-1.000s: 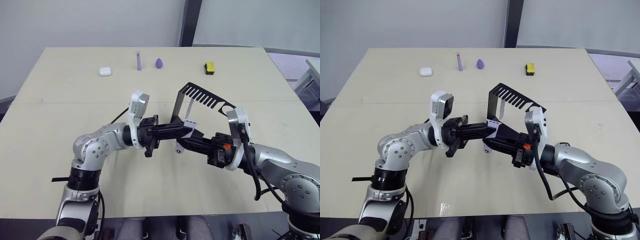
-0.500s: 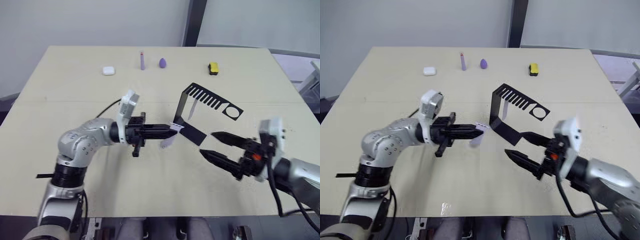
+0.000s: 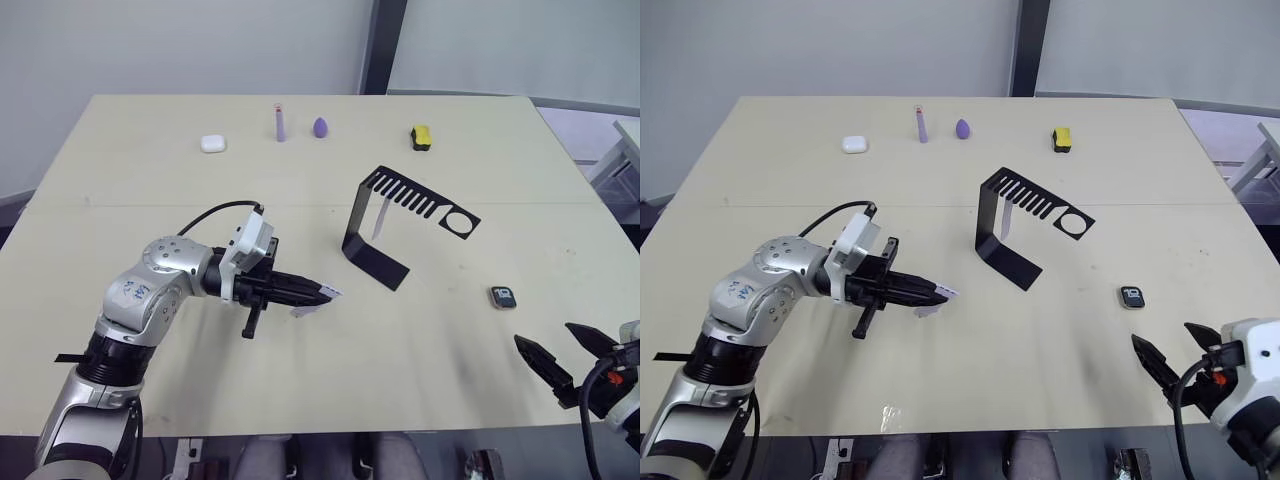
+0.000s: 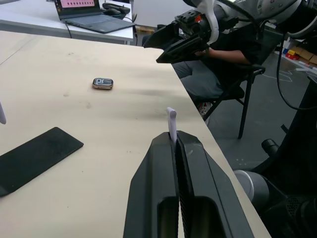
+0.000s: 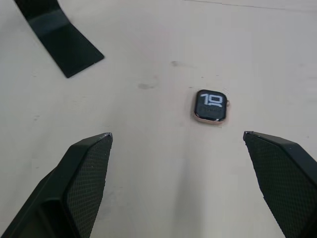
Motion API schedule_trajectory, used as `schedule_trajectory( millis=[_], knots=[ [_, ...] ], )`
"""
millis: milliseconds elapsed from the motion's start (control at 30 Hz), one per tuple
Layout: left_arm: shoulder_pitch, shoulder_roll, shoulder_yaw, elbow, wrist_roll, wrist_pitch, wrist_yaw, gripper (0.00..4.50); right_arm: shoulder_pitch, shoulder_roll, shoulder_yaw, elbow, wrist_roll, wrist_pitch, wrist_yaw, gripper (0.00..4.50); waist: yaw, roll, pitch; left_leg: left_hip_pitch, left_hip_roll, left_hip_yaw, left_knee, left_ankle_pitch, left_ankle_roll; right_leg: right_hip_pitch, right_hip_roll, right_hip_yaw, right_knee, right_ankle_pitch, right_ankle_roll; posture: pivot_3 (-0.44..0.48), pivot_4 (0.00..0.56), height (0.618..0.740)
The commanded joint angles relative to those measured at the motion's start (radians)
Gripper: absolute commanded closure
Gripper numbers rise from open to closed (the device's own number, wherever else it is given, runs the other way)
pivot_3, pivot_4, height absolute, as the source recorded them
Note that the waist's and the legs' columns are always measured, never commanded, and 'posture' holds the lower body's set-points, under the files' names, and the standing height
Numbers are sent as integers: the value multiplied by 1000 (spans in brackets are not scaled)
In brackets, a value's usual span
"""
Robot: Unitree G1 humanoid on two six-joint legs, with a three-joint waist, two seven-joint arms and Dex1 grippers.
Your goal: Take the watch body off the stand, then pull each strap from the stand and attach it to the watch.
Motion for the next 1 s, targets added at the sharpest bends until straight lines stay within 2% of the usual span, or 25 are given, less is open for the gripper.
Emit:
schedule_trajectory(
  millis=[33, 167, 300, 467, 700, 933, 1000],
  knots=[
    [1, -20, -1, -52, -7, -5, 11, 4500, -82, 3, 89, 91, -89, -33, -30, 18, 0, 1, 0, 0, 0, 0, 0, 0, 0, 0, 0, 0, 0, 0, 0, 0, 150, 740],
    [2, -41, 11, -78, -18, 18, 46, 4500, -216, 43, 222, 207, -210, -73, -83, 18, 1, 2, 0, 0, -1, 0, 1, 1, 1, 0, 0, 0, 1, 0, 0, 0, 150, 740],
    [15, -48, 24, -99, -26, 26, 70, 4500, -331, 111, 271, 296, -281, -84, -160, 18, 1, 3, 1, 0, -1, 0, 1, 2, 1, 0, 0, -1, 2, 0, 0, 0, 150, 740],
    [35, -39, 41, -123, -36, 48, 100, 4500, -407, 143, 340, 374, -371, -110, -186, 18, 1, 4, 1, 0, -1, 0, 2, 2, 1, 0, 0, -2, 4, 0, 0, 0, 150, 740],
    [58, -40, 52, -153, -64, 78, 129, 4500, -459, 161, 373, 455, -441, -141, -180, 18, -3, 4, 1, 0, -2, 0, 2, 3, 1, 0, 0, -3, 6, 0, 0, 0, 150, 740],
    [65, -39, 56, -168, -65, 84, 143, 4500, -468, 162, 364, 486, -437, -145, -166, 18, -6, 4, 1, 1, -2, 0, 2, 3, 1, 1, 0, -3, 6, 0, 0, 0, 150, 740],
    [65, -40, 58, -170, -63, 84, 145, 4500, -471, 167, 360, 489, -432, -142, -169, 542, -6, 4, 1, 1, -2, 0, 2, 3, 1, 1, 0, -3, 7, 0, 0, 0, 150, 740]
  ],
)
